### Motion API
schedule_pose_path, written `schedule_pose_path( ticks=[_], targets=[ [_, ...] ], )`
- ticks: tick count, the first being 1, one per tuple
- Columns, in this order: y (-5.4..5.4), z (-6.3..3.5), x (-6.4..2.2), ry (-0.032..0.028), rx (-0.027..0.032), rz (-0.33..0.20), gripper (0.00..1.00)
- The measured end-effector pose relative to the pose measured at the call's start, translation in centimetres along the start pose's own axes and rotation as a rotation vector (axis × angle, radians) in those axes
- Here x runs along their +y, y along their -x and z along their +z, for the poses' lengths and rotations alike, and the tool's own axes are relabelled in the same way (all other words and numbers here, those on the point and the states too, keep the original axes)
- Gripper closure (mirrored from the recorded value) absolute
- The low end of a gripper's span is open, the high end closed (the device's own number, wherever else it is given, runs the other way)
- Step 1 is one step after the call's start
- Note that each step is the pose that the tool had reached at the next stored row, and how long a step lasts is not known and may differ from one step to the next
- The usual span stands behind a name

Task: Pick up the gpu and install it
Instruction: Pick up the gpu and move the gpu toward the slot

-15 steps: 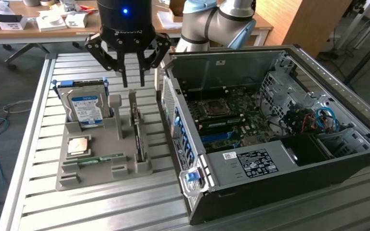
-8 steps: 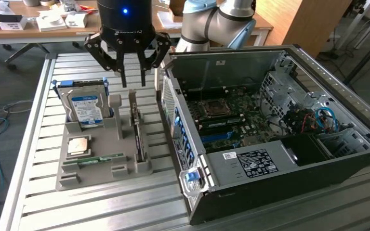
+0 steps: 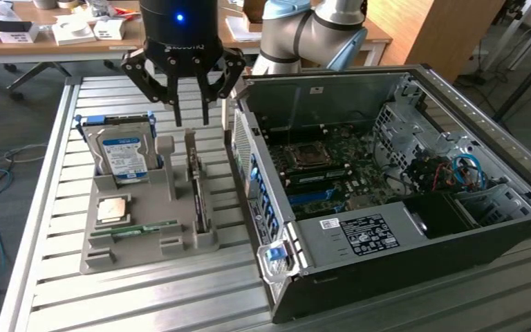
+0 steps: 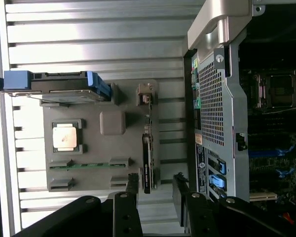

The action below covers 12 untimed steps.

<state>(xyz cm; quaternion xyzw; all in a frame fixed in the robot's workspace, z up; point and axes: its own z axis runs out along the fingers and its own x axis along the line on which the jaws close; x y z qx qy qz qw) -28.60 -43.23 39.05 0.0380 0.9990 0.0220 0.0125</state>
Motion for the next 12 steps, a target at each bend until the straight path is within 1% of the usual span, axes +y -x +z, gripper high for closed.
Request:
schedule_pose_path(
  ticks=[12],
  targets=[
    [0.0,1.48,-0.07,0.0,0.0,0.0,0.58]
  ],
)
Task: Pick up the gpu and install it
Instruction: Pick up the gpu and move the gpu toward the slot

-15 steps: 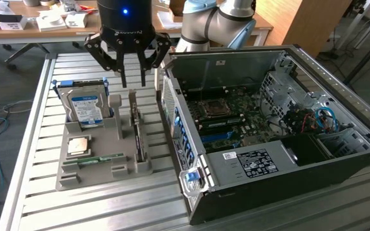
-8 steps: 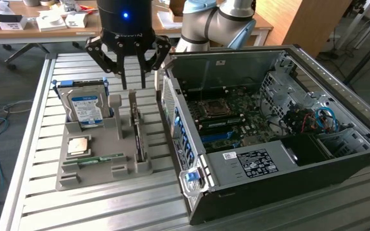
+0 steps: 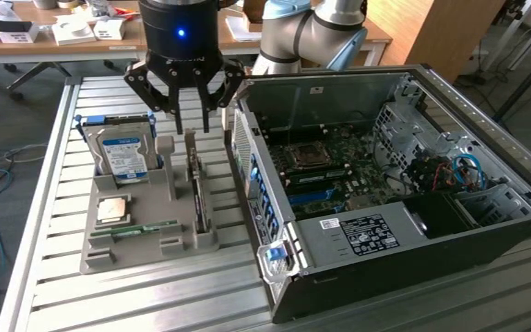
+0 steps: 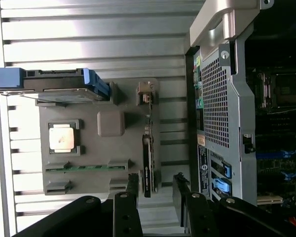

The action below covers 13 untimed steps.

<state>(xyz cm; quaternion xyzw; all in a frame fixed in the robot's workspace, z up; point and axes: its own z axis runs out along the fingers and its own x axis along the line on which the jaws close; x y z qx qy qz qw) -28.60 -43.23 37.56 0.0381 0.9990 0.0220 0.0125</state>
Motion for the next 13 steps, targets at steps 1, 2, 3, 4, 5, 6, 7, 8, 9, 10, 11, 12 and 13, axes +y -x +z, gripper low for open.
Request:
schedule_pose_path(
  ticks=[1,2,3,4,5,6,7,8,9,10,11,12,13],
  targets=[
    [0.0,0.13,-0.01,0.0,0.0,0.0,0.58],
    [0.0,0.28,-0.01,0.0001,-0.0001,0.0,0.58],
    [0.0,0.42,-0.02,0.0001,0.0,0.0,0.58],
    [0.0,0.56,-0.03,0.0,0.0,0.0,0.58],
    [0.0,0.69,-0.03,0.0,0.0001,0.0,0.58],
    [0.0,0.81,-0.04,0.0,0.0,0.0,0.58],
    [0.0,0.93,-0.04,0.0,0.0,0.0,0.58],
    [0.0,1.03,-0.05,0.0,0.0001,0.0,0.58],
    [0.0,1.12,-0.05,0.0,0.0,0.0,0.58],
    [0.0,1.16,-0.05,0.0,0.0001,0.0,0.58],
    [0.0,1.16,-0.05,-0.0002,0.0002,0.0,0.58],
    [0.0,1.16,-0.05,-0.0002,0.0002,0.0,0.58],
    [0.0,1.18,-0.05,0.0,0.0,0.0,0.58]
  ],
)
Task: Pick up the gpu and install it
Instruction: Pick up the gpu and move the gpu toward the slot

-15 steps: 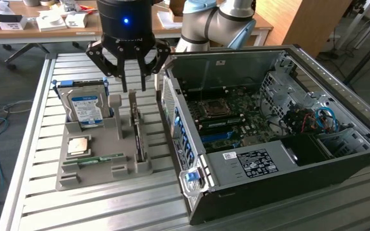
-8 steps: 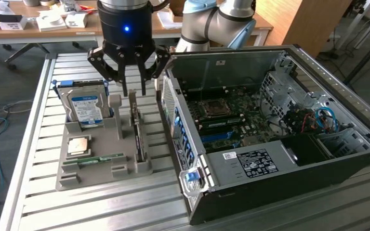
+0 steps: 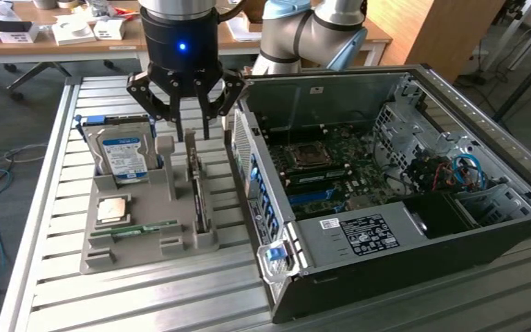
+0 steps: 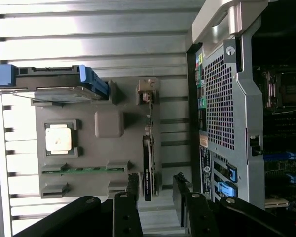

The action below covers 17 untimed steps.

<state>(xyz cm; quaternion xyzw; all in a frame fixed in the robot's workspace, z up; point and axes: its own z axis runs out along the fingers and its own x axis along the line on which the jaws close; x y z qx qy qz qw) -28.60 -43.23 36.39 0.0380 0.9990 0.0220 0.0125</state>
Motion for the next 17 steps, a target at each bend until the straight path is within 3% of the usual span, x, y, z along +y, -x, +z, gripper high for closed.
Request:
schedule_pose_path(
  ticks=[17],
  targets=[
    [0.0,1.02,-0.05,0.0,0.0,0.0,0.58]
  ],
)
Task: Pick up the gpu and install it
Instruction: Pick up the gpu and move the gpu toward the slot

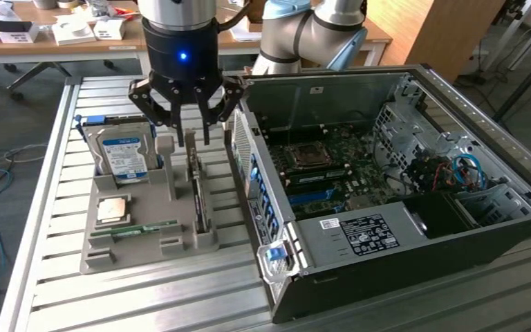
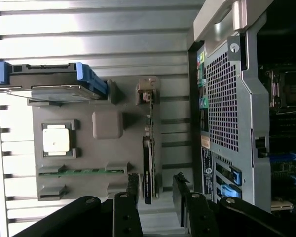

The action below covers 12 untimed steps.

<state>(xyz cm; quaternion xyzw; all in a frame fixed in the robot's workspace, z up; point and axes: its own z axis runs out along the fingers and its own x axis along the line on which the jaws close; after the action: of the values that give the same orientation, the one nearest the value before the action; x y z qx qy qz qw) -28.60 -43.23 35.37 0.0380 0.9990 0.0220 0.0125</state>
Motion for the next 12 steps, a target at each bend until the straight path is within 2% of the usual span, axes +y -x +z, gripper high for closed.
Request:
schedule_pose_path(
  ticks=[12],
  targets=[
    [-0.02,0.88,-0.04,0.0001,-0.0001,0.0,0.58]
  ],
)
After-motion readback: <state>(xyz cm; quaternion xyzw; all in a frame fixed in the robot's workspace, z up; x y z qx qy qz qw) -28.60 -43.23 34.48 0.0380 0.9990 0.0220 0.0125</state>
